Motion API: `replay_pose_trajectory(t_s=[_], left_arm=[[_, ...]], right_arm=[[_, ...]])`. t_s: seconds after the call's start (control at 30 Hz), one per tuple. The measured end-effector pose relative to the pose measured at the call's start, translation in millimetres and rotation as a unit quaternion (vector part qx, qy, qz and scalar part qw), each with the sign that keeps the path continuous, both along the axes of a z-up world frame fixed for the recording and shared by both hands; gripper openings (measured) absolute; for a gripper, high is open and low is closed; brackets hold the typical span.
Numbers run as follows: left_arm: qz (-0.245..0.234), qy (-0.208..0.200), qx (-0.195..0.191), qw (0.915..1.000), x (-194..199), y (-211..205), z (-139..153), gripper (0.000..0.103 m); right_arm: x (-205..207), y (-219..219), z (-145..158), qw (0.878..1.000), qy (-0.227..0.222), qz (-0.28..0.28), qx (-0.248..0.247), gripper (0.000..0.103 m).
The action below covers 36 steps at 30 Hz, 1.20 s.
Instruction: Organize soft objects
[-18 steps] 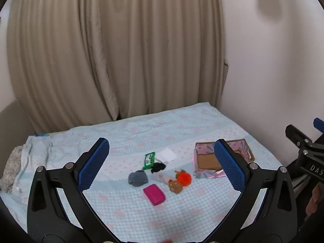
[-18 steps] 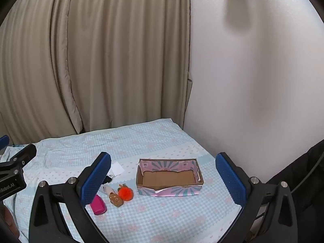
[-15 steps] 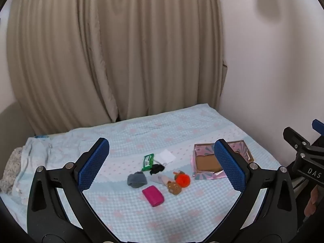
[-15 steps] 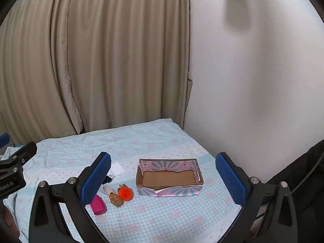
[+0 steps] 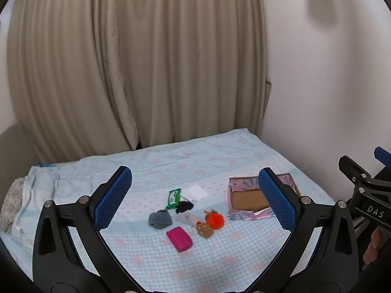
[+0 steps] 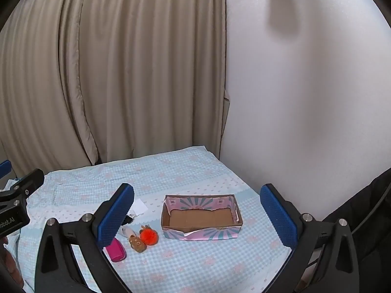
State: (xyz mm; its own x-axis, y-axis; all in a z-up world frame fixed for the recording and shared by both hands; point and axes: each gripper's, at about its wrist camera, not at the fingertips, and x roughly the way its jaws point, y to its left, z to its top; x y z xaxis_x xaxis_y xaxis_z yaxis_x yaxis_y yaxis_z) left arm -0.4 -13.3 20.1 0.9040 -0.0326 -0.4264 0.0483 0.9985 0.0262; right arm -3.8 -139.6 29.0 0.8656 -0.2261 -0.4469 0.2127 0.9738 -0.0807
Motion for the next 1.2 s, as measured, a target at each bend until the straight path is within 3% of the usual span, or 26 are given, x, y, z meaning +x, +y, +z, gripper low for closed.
replay_pose_trajectory(t_s=[0.57,1.2], left_arm=[[0.004,-0.001,-0.007,1.0,-9.3,-1.8,1.2,0.103],[-0.005,0.008,-0.005,0.9999,-3.1,-3.7,-2.0,0.103]], right_arm=[[13.6,-4.2,4.4,1.0,-0.004,0.002,0.006,0.103],[16.5,-6.5,-15.6,1.0,-0.008,-0.002,0.01,0.103]])
